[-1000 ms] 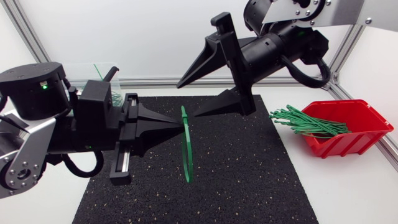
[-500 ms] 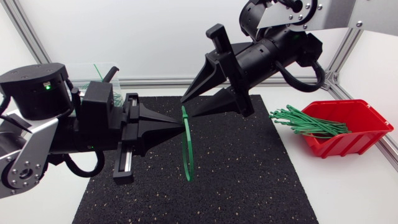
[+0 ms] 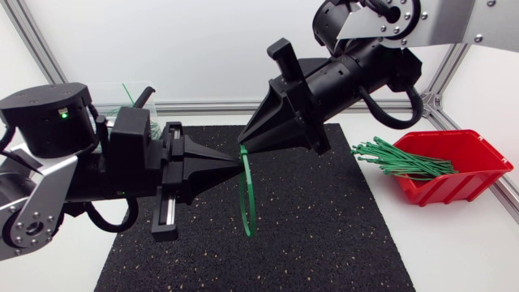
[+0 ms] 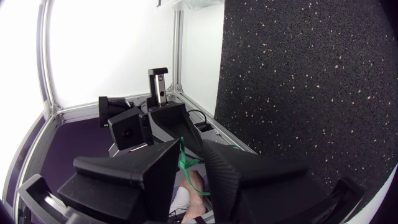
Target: Take a green cable tie from the red box, thread the tail through the head to close it, then place it in the transparent bin on the left.
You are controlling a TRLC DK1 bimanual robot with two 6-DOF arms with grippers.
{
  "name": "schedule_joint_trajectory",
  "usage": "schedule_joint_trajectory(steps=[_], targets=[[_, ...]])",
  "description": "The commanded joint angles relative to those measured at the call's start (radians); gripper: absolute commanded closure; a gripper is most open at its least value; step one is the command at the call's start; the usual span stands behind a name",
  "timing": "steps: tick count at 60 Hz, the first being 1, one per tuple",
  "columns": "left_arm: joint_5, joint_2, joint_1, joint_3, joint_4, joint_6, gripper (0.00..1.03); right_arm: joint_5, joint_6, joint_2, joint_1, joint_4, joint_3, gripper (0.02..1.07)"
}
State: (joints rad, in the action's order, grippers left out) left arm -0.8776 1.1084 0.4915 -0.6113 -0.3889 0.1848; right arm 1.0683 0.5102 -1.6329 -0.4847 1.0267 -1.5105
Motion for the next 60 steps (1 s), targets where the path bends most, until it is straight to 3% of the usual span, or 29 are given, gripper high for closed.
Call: schedule_joint_trajectory(steps=[1, 29, 40, 60], targets=[[0.008, 0.005, 0.007, -0.008, 0.001, 0.021, 1.00, -0.011, 0.039, 0.042, -0.009, -0.022, 0.036, 0.80], [0.031, 0.008, 0.027, -0.011, 0.001, 0.024, 1.00, -0.028, 0.045, 0.059, -0.022, -0.043, 0.070, 0.88], [0.034, 0.007, 0.033, -0.008, 0.001, 0.022, 1.00, -0.065, 0.086, 0.087, -0.022, -0.106, 0.090, 1.01], [0.046, -0.007, 0.059, -0.007, 0.012, 0.025, 1.00, -0.122, 0.114, 0.107, -0.034, -0.185, 0.122, 1.01]])
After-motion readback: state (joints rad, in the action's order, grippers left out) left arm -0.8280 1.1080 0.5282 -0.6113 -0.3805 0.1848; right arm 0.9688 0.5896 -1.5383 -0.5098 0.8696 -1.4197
